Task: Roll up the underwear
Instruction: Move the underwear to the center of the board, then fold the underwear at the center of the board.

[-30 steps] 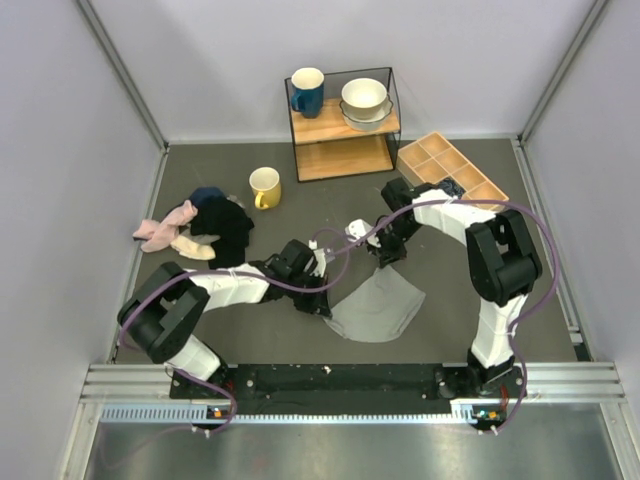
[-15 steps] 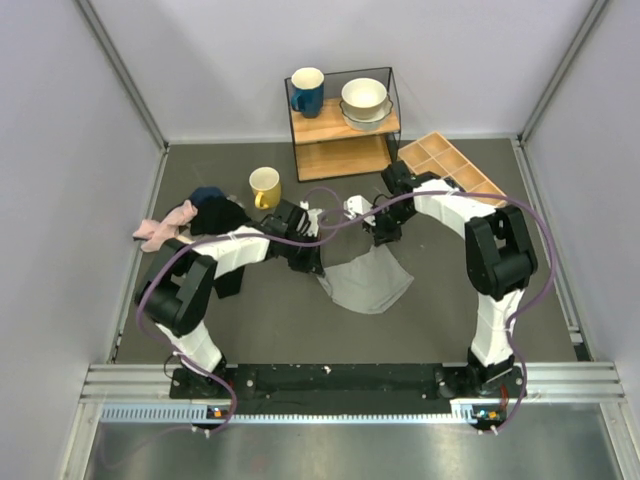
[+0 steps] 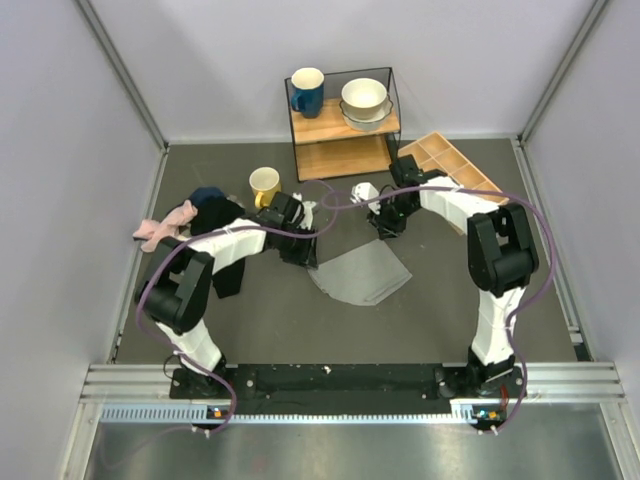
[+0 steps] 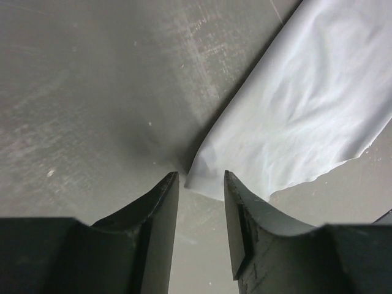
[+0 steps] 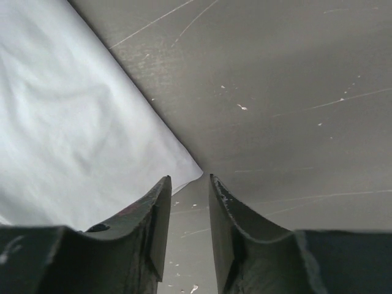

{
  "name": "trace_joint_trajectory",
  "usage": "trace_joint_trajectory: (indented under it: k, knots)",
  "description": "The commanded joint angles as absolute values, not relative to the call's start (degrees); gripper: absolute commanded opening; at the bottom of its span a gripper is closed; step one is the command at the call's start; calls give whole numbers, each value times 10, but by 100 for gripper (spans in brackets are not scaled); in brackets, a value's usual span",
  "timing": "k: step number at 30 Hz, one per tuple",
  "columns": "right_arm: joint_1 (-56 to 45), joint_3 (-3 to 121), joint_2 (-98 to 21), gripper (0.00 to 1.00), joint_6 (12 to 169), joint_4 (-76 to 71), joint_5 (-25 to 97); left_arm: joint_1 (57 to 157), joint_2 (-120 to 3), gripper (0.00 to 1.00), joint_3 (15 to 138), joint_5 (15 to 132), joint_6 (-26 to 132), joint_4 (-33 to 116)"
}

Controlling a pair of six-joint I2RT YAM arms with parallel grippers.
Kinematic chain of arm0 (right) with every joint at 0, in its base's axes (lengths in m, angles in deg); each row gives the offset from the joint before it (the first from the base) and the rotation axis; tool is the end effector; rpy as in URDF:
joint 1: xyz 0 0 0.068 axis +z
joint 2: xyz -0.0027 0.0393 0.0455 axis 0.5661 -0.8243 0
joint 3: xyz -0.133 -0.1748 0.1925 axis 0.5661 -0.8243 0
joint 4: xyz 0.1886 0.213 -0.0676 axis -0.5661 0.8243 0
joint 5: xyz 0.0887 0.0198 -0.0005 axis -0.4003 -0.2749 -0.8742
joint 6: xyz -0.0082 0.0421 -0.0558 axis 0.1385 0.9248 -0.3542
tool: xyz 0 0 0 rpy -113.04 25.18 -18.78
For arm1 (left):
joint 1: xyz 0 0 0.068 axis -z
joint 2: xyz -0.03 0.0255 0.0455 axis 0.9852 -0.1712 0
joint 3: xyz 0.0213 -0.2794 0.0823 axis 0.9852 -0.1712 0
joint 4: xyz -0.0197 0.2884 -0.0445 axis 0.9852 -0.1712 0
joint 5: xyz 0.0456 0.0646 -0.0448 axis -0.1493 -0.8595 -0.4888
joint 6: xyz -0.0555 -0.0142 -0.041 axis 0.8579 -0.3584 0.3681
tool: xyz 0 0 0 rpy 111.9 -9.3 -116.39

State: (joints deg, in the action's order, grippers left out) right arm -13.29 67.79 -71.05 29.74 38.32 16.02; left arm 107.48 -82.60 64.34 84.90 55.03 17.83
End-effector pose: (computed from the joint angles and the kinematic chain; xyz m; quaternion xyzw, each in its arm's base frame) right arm 0.4079 0.1863 0.1720 -0.6159 0.7352 0.1756 0.2222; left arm 0.3295 -0.1923 0.1509 0.1591 0.9416 -0.2418 0.1720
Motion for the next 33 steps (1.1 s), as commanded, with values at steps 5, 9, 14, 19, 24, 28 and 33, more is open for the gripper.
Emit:
trace_joint_trajectory:
  k: [5,9,14,19,24,28,33]
  knots:
    - [-139,659,-561,41,301,377,79,1063,-649,45,661,747,517,175]
    - [-139,590,-479,53,152,433,-5,1061,-537,68,625,677,493,184]
    - [-132,459,-420,81,-43,504,-31,1055,-339,98,532,619,481,257]
    - [-84,412,-439,70,-107,505,47,1055,-219,97,464,720,382,239]
    - [-67,433,-487,56,-103,493,82,1055,-181,95,407,740,359,214]
    - [-53,444,-511,51,-103,484,97,1055,-167,95,402,734,359,214]
    - [-39,440,-533,48,-100,478,120,1055,-165,95,389,753,359,231]
